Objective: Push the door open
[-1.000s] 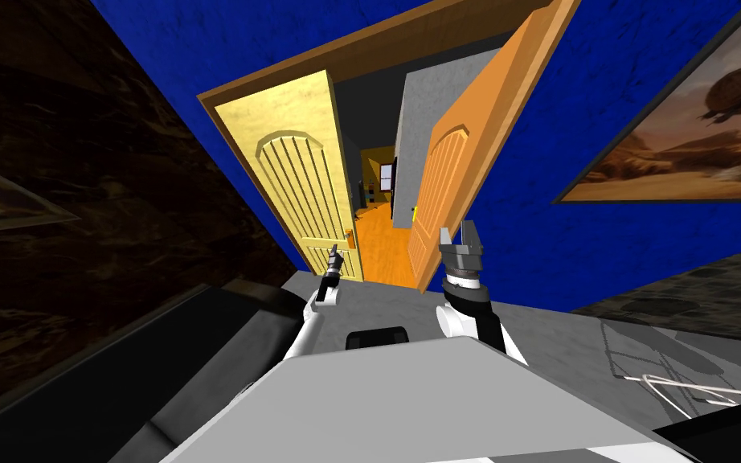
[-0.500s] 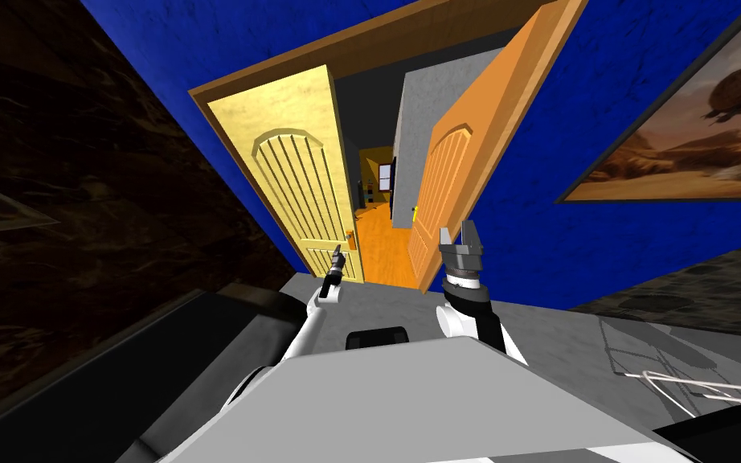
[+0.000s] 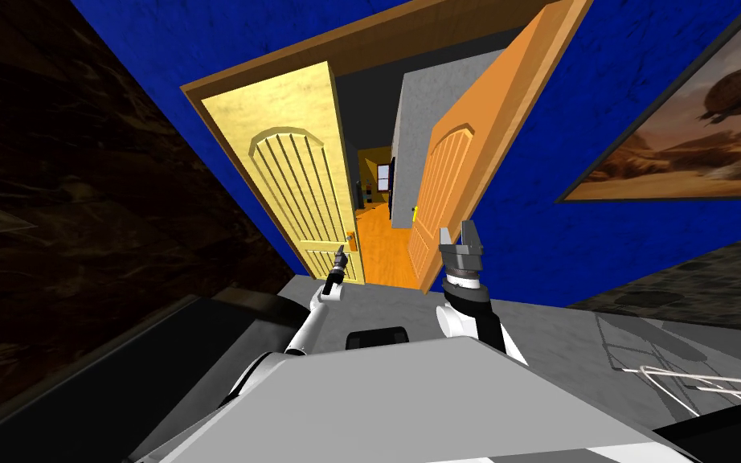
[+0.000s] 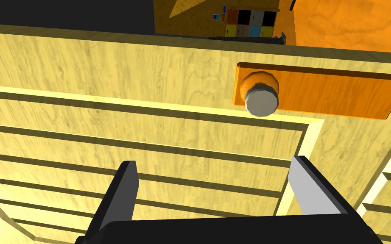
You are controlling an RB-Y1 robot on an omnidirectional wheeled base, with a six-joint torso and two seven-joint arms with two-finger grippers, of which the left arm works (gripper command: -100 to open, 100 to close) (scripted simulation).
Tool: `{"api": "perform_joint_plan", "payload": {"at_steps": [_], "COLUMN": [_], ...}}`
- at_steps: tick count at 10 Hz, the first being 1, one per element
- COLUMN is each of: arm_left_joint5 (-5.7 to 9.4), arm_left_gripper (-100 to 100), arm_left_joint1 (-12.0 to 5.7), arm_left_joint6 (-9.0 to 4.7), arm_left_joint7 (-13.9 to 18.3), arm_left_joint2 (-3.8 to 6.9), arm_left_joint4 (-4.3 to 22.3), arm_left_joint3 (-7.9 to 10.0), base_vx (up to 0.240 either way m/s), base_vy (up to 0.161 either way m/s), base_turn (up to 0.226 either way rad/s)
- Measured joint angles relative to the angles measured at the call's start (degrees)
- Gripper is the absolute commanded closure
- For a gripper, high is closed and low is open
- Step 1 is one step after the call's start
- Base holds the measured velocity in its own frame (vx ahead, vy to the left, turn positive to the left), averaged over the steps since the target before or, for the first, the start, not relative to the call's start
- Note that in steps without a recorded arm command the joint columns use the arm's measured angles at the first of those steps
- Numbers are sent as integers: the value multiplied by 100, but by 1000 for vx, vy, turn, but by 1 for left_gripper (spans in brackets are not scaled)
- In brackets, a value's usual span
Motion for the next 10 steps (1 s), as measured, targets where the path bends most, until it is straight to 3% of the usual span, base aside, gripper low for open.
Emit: {"api": "perform_joint_plan", "payload": {"at_steps": [8,10], "arm_left_joint5": [-11,-11], "arm_left_gripper": [-100,-100], "arm_left_joint1": [-565,-790], "arm_left_joint6": [58,33], "arm_left_joint7": [2,4], "arm_left_joint2": [42,44], "arm_left_joint4": [991,1364], "arm_left_joint3": [-129,-157], "base_vx": [47,45], "base_vy": [63,68], "base_turn": [-33,-35]}}
